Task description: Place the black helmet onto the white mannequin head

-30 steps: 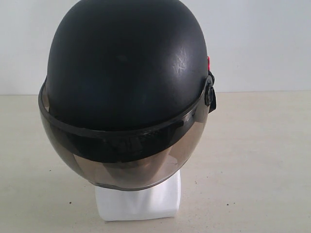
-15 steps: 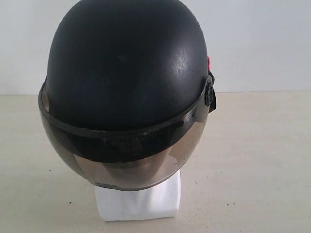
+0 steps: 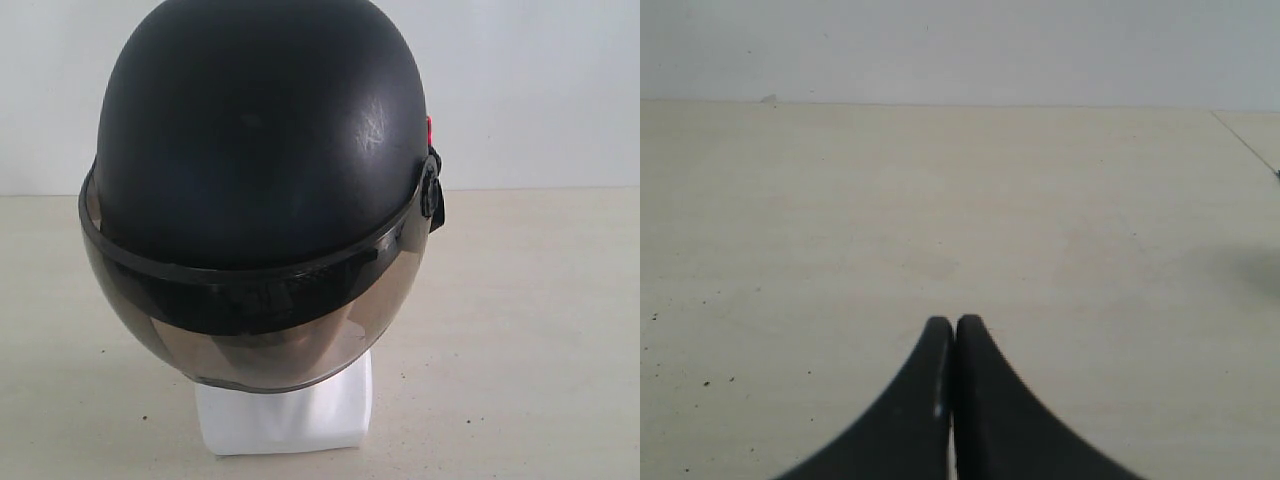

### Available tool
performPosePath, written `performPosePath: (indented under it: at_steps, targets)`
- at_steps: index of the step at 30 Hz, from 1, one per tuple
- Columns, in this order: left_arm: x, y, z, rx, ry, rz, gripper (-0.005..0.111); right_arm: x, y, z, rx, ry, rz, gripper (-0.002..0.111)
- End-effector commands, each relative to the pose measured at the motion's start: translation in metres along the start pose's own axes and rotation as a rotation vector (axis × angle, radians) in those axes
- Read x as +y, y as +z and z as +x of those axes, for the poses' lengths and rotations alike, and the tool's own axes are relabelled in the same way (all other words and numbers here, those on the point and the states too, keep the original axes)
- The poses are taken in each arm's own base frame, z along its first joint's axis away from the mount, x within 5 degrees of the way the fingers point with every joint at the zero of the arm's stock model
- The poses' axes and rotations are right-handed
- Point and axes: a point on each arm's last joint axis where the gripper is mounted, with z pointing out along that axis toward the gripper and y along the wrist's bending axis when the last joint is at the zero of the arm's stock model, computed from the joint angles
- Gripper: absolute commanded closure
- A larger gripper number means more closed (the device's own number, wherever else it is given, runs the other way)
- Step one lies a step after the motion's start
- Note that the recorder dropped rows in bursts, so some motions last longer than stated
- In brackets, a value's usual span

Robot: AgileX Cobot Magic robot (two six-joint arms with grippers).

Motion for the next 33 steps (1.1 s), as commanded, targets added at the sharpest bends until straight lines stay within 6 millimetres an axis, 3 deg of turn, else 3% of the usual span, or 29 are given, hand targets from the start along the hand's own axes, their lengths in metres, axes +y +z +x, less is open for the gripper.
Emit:
performPosePath:
  at_steps: [1, 33]
  targets:
    - [-0.0038, -0.0001, 0.0015, 0.004, -0.001, 0.065, 0.102, -0.0005, -0.0005, -0.0007, -0.009, -0.007, 0.007, 0.108]
    - [-0.0044, -0.0001, 0.0015, 0.004, 0.002, 0.077, 0.102, -0.0005, -0.0005, -0.0007, -0.009, -0.007, 0.007, 0.108]
